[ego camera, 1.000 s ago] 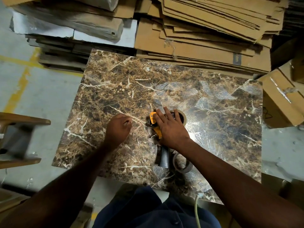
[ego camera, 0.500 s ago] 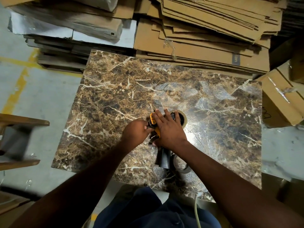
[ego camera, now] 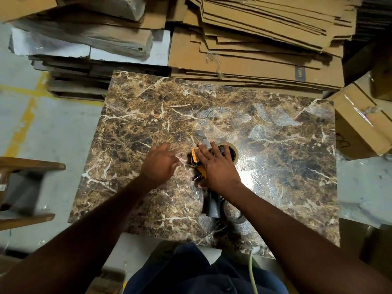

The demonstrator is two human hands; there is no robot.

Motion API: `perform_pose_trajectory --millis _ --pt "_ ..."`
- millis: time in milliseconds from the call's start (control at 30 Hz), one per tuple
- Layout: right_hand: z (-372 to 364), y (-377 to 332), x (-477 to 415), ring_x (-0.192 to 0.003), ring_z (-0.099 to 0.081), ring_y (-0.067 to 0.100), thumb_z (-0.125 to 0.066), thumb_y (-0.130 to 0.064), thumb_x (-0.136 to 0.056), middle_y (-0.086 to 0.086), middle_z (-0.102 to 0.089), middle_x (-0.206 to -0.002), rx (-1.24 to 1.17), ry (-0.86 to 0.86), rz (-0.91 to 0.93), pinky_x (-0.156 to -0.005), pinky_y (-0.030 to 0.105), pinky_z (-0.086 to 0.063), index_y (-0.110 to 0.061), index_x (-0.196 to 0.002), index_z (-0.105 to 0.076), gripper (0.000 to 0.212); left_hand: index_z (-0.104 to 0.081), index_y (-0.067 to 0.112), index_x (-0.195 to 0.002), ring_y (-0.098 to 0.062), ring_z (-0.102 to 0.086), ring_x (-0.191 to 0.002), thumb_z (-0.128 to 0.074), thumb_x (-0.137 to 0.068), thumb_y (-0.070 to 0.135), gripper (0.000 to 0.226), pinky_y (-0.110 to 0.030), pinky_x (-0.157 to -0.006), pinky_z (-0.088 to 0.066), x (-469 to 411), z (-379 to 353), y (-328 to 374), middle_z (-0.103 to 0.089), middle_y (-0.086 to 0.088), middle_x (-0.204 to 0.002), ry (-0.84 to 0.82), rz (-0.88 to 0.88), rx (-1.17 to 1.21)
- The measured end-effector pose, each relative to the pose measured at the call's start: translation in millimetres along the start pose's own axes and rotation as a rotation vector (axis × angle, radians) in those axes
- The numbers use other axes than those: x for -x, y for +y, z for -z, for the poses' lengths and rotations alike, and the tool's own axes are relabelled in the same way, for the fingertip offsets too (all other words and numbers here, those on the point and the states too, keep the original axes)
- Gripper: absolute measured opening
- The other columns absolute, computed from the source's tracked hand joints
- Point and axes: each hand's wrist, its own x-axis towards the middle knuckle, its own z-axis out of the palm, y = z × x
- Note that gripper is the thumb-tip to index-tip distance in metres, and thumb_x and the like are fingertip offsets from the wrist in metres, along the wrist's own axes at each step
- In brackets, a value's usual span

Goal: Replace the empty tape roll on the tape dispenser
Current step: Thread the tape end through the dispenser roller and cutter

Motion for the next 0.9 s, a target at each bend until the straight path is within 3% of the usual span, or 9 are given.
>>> perform_pose_trajectory --millis 267,400,567,667,800,900 --pt "-4.6 -1.7 1.5 -0.161 0.009 0.030 -0.059 -0.074 -0.088 -0.005 0.000 -0.176 -0.100 0.067 -0.017 -0.126 0.064 0.005 -0.024 -0.167 -0.006 0.107 -0.080 0.029 -0.103 -0.021 -0.054 -0.128 -0.069 -0.098 0.044 0.018 -0.053 -0.110 -0.037 -34.3 25.0 -7.5 -0.070 0.003 -0.133 -0.085 -0.102 -0.098" --pt "-9.8 -3.5 2.2 -0.161 0.007 0.029 -0.056 -0.072 -0.091 -0.006 -0.003 -0.176 -0.120 0.089 -0.033 -0.126 0.063 0.005 -0.025 -0.167 -0.009 0.101 -0.079 0.032 -0.106 -0.020 -0.053 -0.131 -0.066 -0.100 0.045 0.020 -0.054 -0.115 -0.034 -46.4 31.5 -11.5 -0.067 0.007 -0.141 -0.127 -0.162 -0.108" --pt "-6.1 -9.7 -2.3 -0.162 -0.004 0.028 -0.050 -0.059 -0.100 -0.007 -0.021 -0.173 -0.181 0.159 -0.084 -0.126 0.064 0.000 -0.025 -0.163 -0.030 0.075 -0.079 0.033 -0.112 -0.017 -0.054 -0.124 -0.065 -0.098 0.047 0.024 -0.048 -0.107 -0.037 -66.7 39.9 -12.4 -0.068 0.006 -0.134 -0.218 -0.234 -0.126" --pt "-5.5 -16.3 -4.1 -0.160 -0.014 0.029 -0.050 -0.050 -0.102 -0.005 -0.032 -0.169 -0.191 0.190 -0.123 -0.126 0.064 -0.005 -0.023 -0.160 -0.039 0.064 -0.079 0.030 -0.115 -0.017 -0.060 -0.112 -0.065 -0.100 0.046 0.025 -0.044 -0.103 -0.041 -72.7 43.2 -13.4 -0.074 0.005 -0.118 -0.266 -0.259 -0.128" --pt "-6.4 -21.9 -0.9 -0.161 -0.009 0.032 -0.045 -0.051 -0.104 -0.004 -0.024 -0.172 -0.195 0.176 -0.148 -0.126 0.065 -0.004 -0.023 -0.163 -0.031 0.066 -0.079 0.027 -0.121 -0.002 -0.066 -0.075 -0.072 -0.100 0.031 0.023 -0.026 -0.075 -0.051 -78.9 38.7 -11.6 -0.081 0.006 -0.113 -0.403 -0.083 0.182" --pt "-13.0 -25.6 16.8 -0.161 -0.011 0.032 -0.051 -0.055 -0.101 0.005 -0.019 -0.174 -0.240 0.186 -0.248 -0.128 0.061 -0.009 -0.018 -0.165 -0.022 0.079 -0.081 0.024 -0.114 -0.002 -0.071 -0.070 -0.075 -0.098 0.023 0.017 -0.027 -0.068 -0.060 -84.3 34.2 -9.0 -0.082 0.005 -0.106 -0.476 0.027 0.358"
